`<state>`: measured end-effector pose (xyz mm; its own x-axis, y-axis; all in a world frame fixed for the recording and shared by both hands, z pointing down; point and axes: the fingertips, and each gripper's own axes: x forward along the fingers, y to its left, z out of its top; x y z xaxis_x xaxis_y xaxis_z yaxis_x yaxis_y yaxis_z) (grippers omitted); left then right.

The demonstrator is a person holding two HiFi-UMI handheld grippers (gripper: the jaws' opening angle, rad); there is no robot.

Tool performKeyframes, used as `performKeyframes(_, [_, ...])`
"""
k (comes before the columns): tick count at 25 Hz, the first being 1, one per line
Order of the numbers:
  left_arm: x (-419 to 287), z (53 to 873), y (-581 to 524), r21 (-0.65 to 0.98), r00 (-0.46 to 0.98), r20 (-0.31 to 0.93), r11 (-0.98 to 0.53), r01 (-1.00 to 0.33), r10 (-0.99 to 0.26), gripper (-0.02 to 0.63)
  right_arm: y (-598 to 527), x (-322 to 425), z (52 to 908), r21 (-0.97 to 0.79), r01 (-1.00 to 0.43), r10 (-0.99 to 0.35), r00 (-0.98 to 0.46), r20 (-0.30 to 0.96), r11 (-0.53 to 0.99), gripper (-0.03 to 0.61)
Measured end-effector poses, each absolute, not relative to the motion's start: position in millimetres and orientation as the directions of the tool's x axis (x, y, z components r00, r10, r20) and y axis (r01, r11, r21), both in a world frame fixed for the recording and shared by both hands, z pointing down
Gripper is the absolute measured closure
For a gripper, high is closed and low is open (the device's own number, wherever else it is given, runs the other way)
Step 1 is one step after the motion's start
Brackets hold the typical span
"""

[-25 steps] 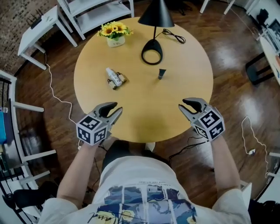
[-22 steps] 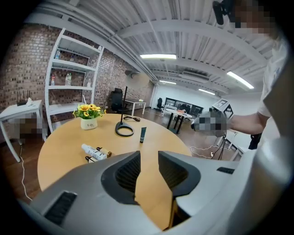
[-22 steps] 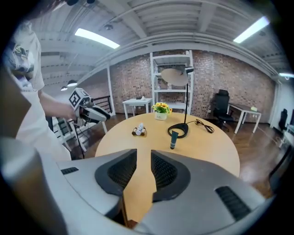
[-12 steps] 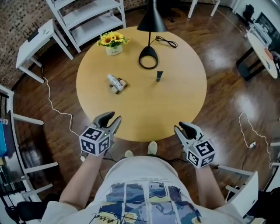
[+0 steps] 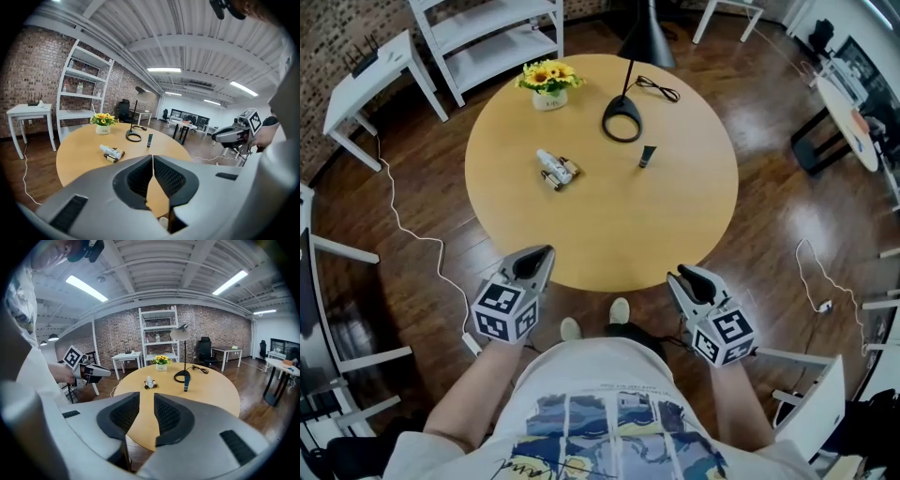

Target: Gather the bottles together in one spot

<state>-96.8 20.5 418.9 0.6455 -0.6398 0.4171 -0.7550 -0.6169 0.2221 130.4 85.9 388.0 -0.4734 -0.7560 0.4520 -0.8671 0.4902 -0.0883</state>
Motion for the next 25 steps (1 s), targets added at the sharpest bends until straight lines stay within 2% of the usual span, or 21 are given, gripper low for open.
performKeyframes(4, [-101.5, 422.6, 33.4, 0.216, 0.653, 0.442, -0.634, -0.742, -0.615, 0.609, 93.8, 119.1, 387.9, -0.074, -0.875, -0.762, -0.455, 0.462, 0.478, 0.456])
performKeyframes(9, [-102.0, 421.8, 39.7, 0.26, 0.68, 0.412, -0.637, -0.726, -0.607, 0.605, 98.7, 105.1, 389.4, -0.075, -0.87, -0.756, -0.463, 0.463, 0.487, 0.457])
performKeyframes(11, [-103.0, 423.0, 41.0, 0.287, 0.691, 0.4, -0.633, -0.719, -0.603, 0.598, 100.9, 102.4, 388.4, -0.071, -0.871, -0.756, -0.461, 0.465, 0.487, 0.457])
performKeyframes(13, [-105.1, 428.4, 41.0, 0.303, 0.692, 0.404, -0.626, -0.719, -0.599, 0.546, 104.0, 101.7, 388.3, -0.073, -0.872, -0.756, -0.459, 0.466, 0.484, 0.457])
performKeyframes(20, [-114.4, 469.8, -9.9, 0.31, 0.639, 0.476, -0.564, -0.765, -0.604, 0.538, 98.2, 113.6, 402.4, -0.093, -0.871, -0.734, -0.46, 0.499, 0.482, 0.456])
performKeyframes(22, [-113.6, 486.4, -38.0, 0.286, 0.606, 0.522, -0.546, -0.788, -0.601, 0.464, 87.2, 119.8, 407.3, -0.096, -0.862, -0.719, -0.471, 0.512, 0.497, 0.455])
performKeyframes(25, [-111.4, 512.9, -81.9, 0.259, 0.551, 0.58, -0.505, -0.823, -0.6, 0.424, 62.3, 128.8, 414.3, -0.099, -0.841, -0.687, -0.496, 0.531, 0.532, 0.417])
